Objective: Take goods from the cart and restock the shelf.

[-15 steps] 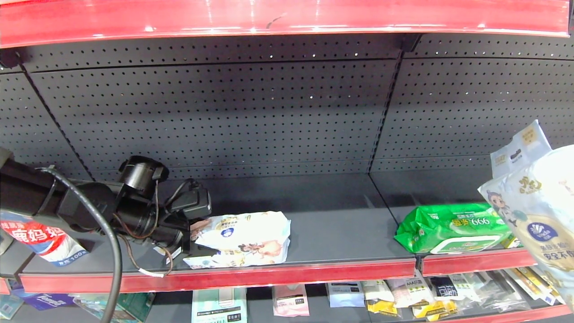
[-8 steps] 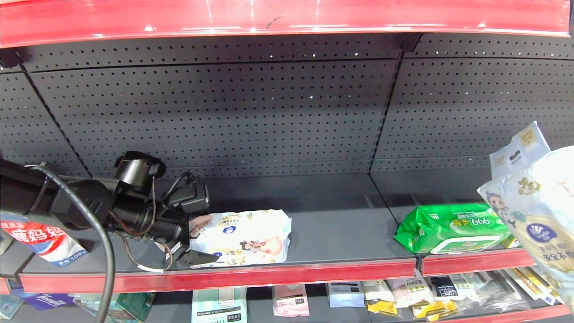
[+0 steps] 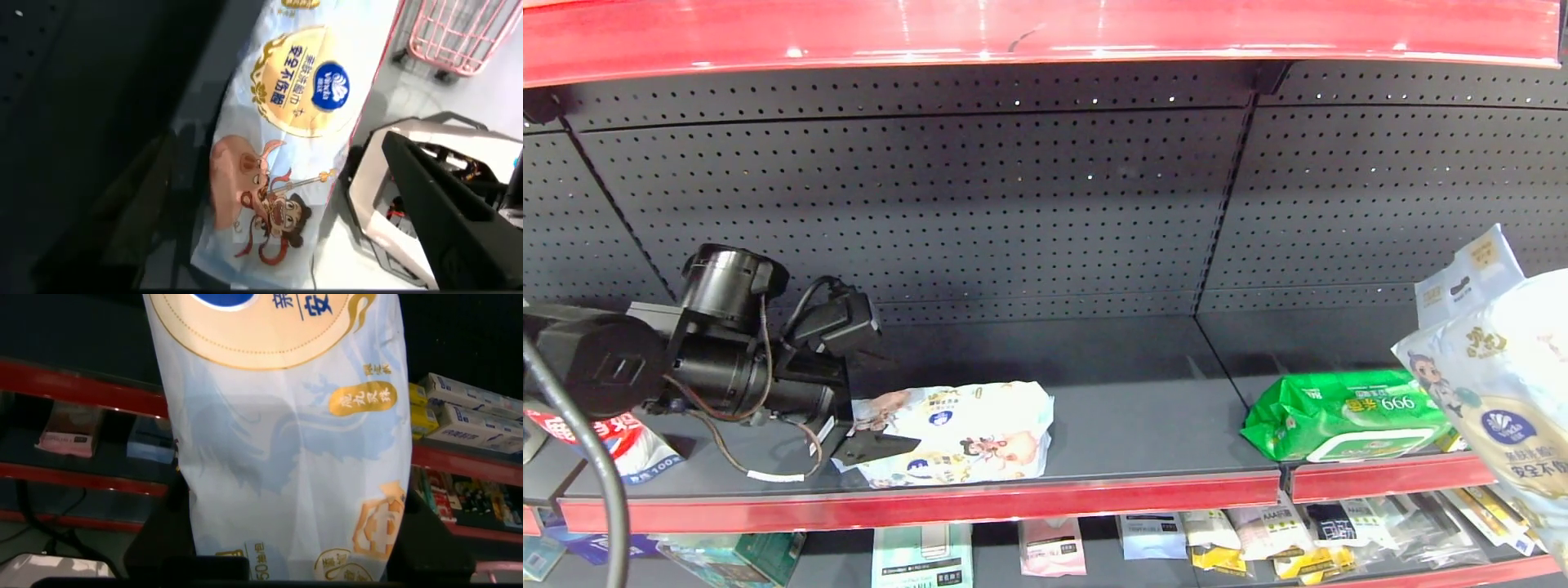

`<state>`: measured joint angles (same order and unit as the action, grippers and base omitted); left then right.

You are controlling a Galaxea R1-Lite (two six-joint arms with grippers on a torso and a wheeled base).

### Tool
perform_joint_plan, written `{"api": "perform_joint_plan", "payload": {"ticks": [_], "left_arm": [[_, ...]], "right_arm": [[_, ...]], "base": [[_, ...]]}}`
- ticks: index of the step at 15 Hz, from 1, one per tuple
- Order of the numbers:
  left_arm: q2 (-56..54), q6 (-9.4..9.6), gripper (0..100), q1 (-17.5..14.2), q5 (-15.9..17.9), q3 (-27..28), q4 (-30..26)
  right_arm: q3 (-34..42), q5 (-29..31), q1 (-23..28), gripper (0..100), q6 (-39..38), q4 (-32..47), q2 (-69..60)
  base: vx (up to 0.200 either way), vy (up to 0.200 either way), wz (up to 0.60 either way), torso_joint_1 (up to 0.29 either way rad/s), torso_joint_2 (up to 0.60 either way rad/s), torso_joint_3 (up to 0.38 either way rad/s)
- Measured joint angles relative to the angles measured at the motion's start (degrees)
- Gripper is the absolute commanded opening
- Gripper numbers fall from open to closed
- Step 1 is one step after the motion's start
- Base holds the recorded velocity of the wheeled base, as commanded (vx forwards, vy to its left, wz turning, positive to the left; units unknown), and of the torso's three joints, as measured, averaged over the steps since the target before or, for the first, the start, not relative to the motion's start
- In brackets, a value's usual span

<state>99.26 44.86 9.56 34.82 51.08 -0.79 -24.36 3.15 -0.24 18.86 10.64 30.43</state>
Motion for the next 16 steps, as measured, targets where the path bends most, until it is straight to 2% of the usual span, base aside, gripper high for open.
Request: {"api": "perform_joint_plan", "payload": {"ticks": [1,2,3,4,5,6,7,8,10,12,14,16], "left_arm": [[-0.72,-1.76,100,0.02,-0.48,0.05,2.21],[-1.18,-4.41,100,0.04,-1.87,0.00,6.25],[-1.49,-8.30,100,0.06,-5.53,-0.54,11.24],[-1.73,-13.17,100,0.30,-9.75,-1.46,16.20],[-1.88,-20.39,100,1.24,-15.01,-2.79,22.98],[-2.15,-25.47,100,2.68,-21.41,-4.78,28.21],[-2.78,-29.73,100,4.83,-28.06,-7.92,32.60],[-4.17,-32.74,100,6.75,-32.44,-11.03,34.80],[-8.39,-36.02,100,8.98,-35.28,-15.84,35.22],[-16.24,-38.68,100,9.86,-35.83,-19.75,31.20],[-27.48,-40.81,100,10.09,-35.28,-22.22,20.66],[-41.85,-42.05,100,10.23,-33.40,-23.00,3.74]], "right_arm": [[0.02,0.02,0.00,0,0.00,0.00,-0.09],[0.00,0.00,0.00,0,0.07,0.00,-0.13],[-0.04,-0.02,0.00,0,0.21,0.00,-0.15],[-0.23,-0.04,0.00,0,0.35,0.00,-0.15],[-0.41,-0.06,-0.05,0,0.43,-0.02,-0.09],[-0.45,-0.06,-0.05,0,0.68,0.00,0.02],[-0.56,-0.09,-0.11,0,0.84,-0.02,0.28],[-0.74,-0.28,-0.16,0,0.87,0.00,0.74],[-1.07,-1.04,-0.27,0,0.90,0.02,2.12],[-2.07,-4.78,-0.49,0,1.01,-0.02,5.64],[-3.72,-8.03,-0.60,0,2.02,-0.24,10.14],[-5.62,-10.29,-0.69,0,4.24,-0.38,14.60]], "base": [[0.000,0.000,0.00,0.000,0.00,0.000],[0.000,0.000,0.00,0.000,0.00,0.000],[0.000,0.000,0.00,0.000,0.00,0.000],[0.000,0.000,0.00,0.000,0.00,0.000],[0.000,0.000,0.00,0.000,0.00,0.000],[0.000,0.000,0.00,0.000,0.00,0.000],[0.000,0.000,0.00,0.000,0.00,0.000],[0.000,0.000,0.00,0.000,0.00,0.000],[0.000,0.000,0.00,0.000,0.00,0.000],[0.000,0.000,0.00,0.000,0.00,0.000],[0.000,0.000,0.00,0.000,0.00,0.000],[0.000,0.000,0.00,0.000,0.00,0.000]]}}
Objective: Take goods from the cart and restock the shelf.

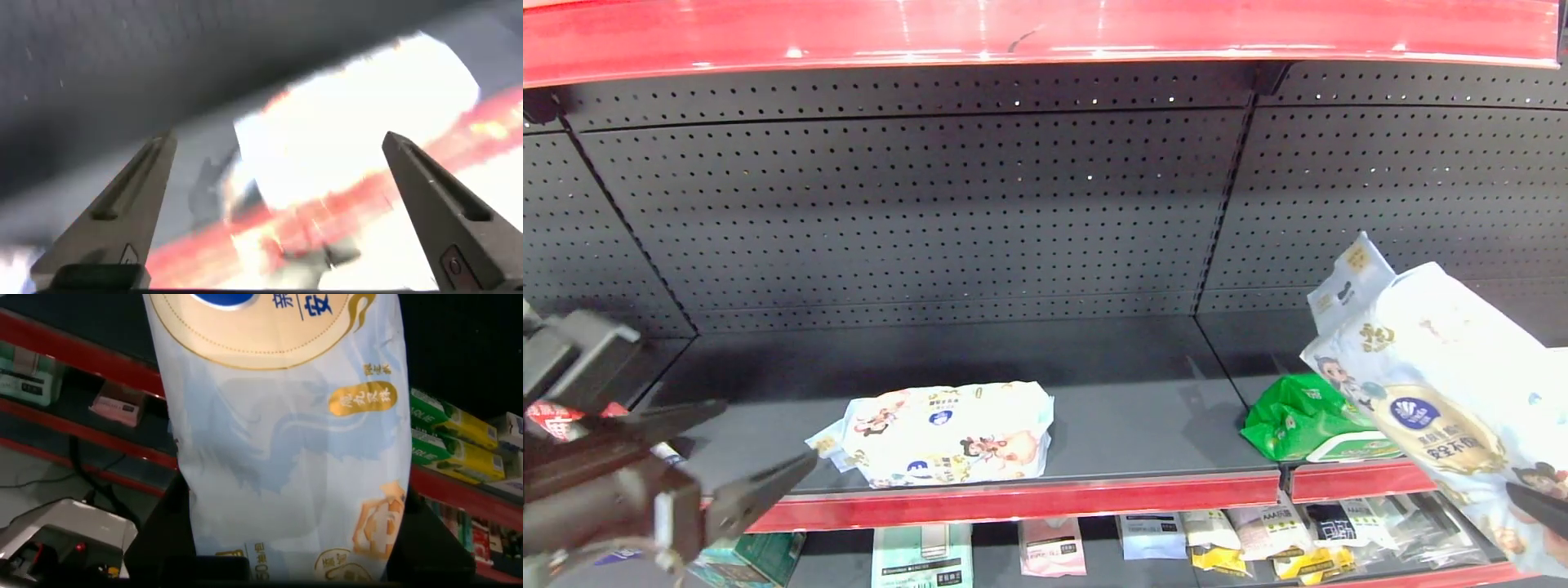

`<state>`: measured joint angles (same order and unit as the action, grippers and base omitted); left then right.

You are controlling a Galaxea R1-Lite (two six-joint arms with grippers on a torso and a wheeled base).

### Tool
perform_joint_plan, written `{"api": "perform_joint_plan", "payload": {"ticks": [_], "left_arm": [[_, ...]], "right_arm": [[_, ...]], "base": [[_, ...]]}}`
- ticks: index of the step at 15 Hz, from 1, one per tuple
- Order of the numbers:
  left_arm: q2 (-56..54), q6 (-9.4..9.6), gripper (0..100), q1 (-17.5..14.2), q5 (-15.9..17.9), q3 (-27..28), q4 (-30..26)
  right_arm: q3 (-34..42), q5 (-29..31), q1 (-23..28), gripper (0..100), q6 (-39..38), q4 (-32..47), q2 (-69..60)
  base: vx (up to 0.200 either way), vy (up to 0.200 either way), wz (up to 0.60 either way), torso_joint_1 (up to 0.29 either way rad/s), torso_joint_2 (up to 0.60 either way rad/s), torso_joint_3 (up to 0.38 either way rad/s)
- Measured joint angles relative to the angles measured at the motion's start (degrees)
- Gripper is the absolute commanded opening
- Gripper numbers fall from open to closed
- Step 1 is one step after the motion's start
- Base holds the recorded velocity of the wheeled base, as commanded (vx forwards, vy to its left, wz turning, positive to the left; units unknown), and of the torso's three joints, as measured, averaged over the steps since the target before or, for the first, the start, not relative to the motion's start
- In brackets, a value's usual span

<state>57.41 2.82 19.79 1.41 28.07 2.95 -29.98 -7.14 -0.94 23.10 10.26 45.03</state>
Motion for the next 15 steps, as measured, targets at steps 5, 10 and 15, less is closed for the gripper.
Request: {"api": "perform_joint_plan", "payload": {"ticks": [5,10,15], "left_arm": [[-32.50,-1.65,100,0.05,-1.51,1.63,-34.67],[-45.47,-1.91,100,0.00,-4.72,1.39,-38.17],[-48.34,-1.87,100,0.00,-4.67,0.37,-37.99]], "right_arm": [[-4.14,-1.04,-1.34,0,1.37,-0.22,7.39],[-5.41,-0.98,-2.22,0,1.44,-0.59,11.08],[-6.51,-1.01,-2.26,0,1.44,-1.24,13.62]], "base": [[0.000,0.000,0.12,0.000,0.00,0.000],[0.000,0.000,0.60,0.005,0.00,0.000],[0.000,0.000,0.36,0.003,0.00,0.002]]}}
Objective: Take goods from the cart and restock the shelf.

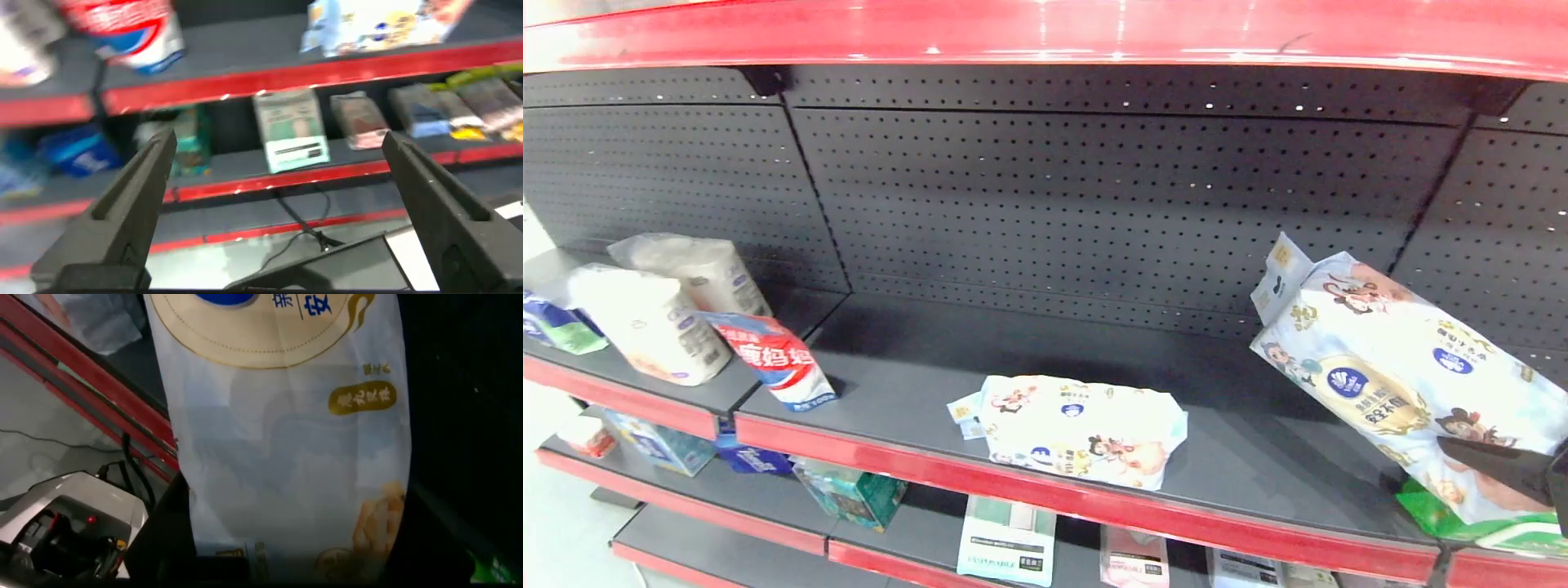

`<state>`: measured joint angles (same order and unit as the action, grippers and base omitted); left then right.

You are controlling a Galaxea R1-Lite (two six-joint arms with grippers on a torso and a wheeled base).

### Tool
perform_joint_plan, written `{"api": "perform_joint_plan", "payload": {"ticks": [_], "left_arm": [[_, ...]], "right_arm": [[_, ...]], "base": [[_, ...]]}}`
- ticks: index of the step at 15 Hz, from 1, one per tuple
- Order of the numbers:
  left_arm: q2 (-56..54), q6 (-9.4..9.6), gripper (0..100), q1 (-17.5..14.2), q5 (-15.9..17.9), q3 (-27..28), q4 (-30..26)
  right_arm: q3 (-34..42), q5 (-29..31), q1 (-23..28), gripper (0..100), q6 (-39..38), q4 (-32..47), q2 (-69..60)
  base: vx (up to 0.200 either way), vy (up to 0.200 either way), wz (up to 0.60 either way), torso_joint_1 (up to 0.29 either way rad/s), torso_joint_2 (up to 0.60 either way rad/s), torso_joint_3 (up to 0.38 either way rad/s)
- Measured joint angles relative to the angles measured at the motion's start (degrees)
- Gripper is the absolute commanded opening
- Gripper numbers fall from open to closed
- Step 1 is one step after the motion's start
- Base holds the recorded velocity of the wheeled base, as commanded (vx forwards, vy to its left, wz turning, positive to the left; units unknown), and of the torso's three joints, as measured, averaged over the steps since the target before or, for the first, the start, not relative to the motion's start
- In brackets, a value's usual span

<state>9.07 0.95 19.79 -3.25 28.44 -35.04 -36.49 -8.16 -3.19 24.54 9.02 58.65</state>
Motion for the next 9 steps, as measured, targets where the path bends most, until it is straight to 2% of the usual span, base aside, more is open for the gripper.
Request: {"api": "perform_joint_plan", "payload": {"ticks": [6,9], "left_arm": [[-5.39,0.02,100,0.06,0.06,-3.01,-0.07],[-7.89,0.02,100,0.00,0.04,-5.29,0.15]], "right_arm": [[-1.51,-0.27,0.26,0,0.67,-9.46,9.20],[-2.76,-1.28,0.41,0,3.05,-10.54,14.40]], "base": [[0.000,0.000,0.00,0.000,0.00,0.000],[0.000,0.000,0.00,0.000,0.00,0.000]]}}
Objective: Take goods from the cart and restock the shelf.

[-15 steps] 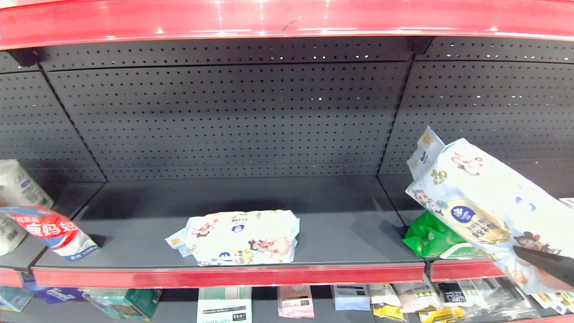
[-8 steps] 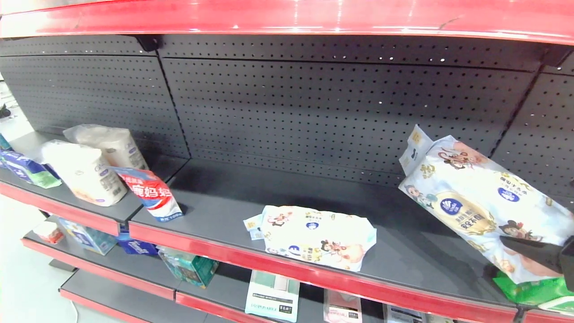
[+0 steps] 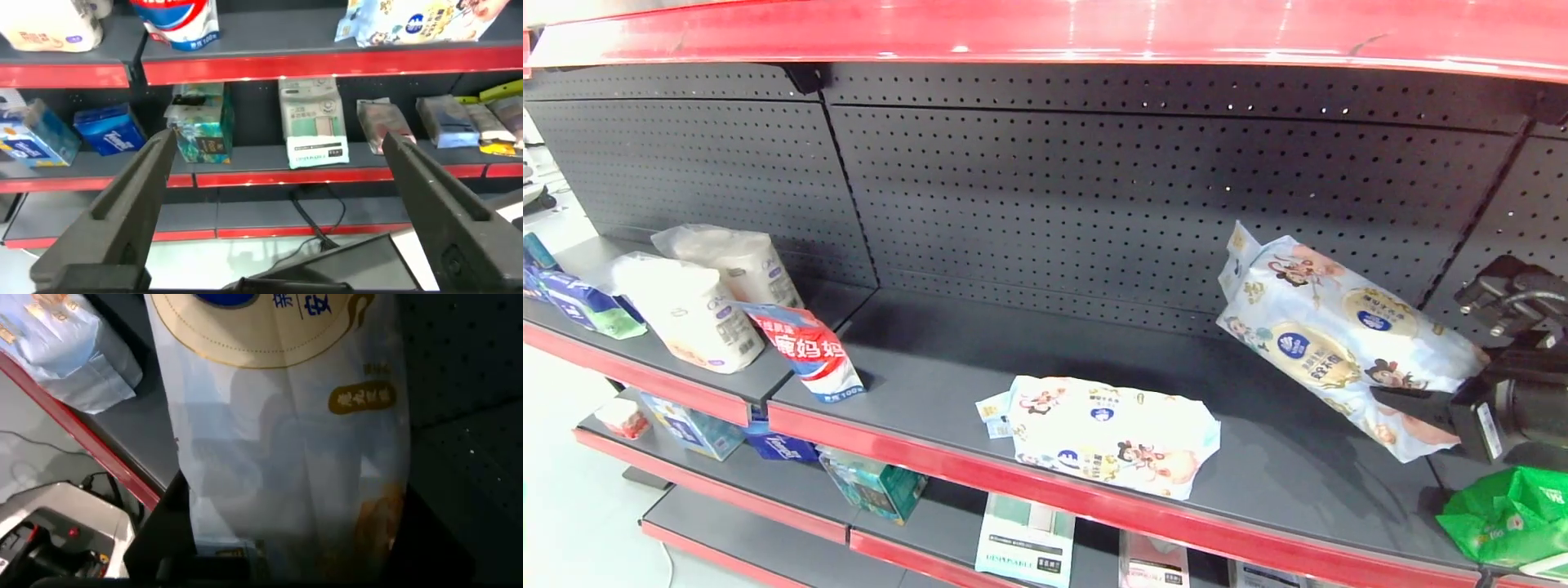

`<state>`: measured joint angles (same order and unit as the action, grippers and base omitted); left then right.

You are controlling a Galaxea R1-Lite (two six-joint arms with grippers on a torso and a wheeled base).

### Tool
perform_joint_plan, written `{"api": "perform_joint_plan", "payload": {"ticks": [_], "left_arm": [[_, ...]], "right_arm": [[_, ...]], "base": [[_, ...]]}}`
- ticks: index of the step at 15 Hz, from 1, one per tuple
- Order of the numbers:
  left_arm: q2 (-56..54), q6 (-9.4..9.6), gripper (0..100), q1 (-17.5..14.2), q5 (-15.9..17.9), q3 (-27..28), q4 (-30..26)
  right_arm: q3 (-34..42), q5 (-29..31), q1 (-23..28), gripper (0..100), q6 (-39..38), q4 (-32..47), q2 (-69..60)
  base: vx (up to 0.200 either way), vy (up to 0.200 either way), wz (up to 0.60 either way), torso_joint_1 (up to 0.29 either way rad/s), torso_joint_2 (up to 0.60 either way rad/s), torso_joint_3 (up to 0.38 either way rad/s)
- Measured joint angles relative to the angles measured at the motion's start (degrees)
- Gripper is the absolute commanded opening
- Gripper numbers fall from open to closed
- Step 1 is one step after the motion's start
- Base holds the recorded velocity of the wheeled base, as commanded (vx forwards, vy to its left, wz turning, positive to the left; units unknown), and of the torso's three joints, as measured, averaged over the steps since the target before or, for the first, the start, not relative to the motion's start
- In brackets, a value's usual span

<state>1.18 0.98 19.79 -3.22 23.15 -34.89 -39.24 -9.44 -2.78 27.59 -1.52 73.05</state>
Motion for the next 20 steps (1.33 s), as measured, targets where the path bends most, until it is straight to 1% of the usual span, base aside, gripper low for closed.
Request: {"api": "perform_joint_plan", "payload": {"ticks": [4,6,8,9,10,13,16,17,20], "left_arm": [[-1.07,-0.65,100,0.00,-0.12,-1.51,0.29],[-1.18,-1.00,100,-0.06,-0.15,-2.62,1.96],[-1.21,-1.46,100,-0.91,-0.39,-3.43,2.55],[-1.21,-1.79,100,-1.33,-1.49,-3.78,2.55],[-1.23,-2.01,100,-1.49,-3.49,-4.05,2.55],[-1.18,-2.97,100,-1.66,-6.74,-4.35,2.54],[-1.21,-4.67,100,-1.66,-10.46,-5.60,2.90],[-1.23,-4.91,100,-1.66,-10.52,-6.34,4.13],[-1.23,-5.71,100,-1.55,-9.62,-7.22,4.62]], "right_arm": [[-0.34,-2.30,-0.44,0,4.73,-0.17,3.52],[-0.34,-3.23,-0.46,0,5.85,-0.15,4.44],[-1.33,-4.08,-0.44,0,6.97,-0.17,5.49],[-2.01,-4.77,-0.46,0,7.98,-0.15,6.22],[-2.54,-5.28,-0.46,0,8.84,-0.17,6.83],[-3.67,-7.28,-0.49,0,12.23,-0.15,8.98],[-5.08,-10.07,-0.52,0,17.19,-0.13,12.24],[-6.05,-11.09,-0.52,0,18.69,-0.13,13.78],[-10.23,-12.62,-1.44,0,20.20,-0.15,19.42]], "base": [[0.000,0.000,0.00,0.000,0.00,0.000],[0.000,0.000,0.00,0.000,0.00,0.000],[0.000,0.000,0.00,0.000,0.00,0.000],[0.000,0.000,0.00,0.000,0.00,0.000],[0.000,0.000,0.00,0.000,0.00,0.000],[0.000,0.000,0.00,0.000,0.00,0.000],[0.000,0.000,0.00,0.000,0.00,0.000],[0.000,0.000,0.00,0.000,0.00,0.000],[0.000,0.000,0.00,0.000,0.00,0.000]]}}
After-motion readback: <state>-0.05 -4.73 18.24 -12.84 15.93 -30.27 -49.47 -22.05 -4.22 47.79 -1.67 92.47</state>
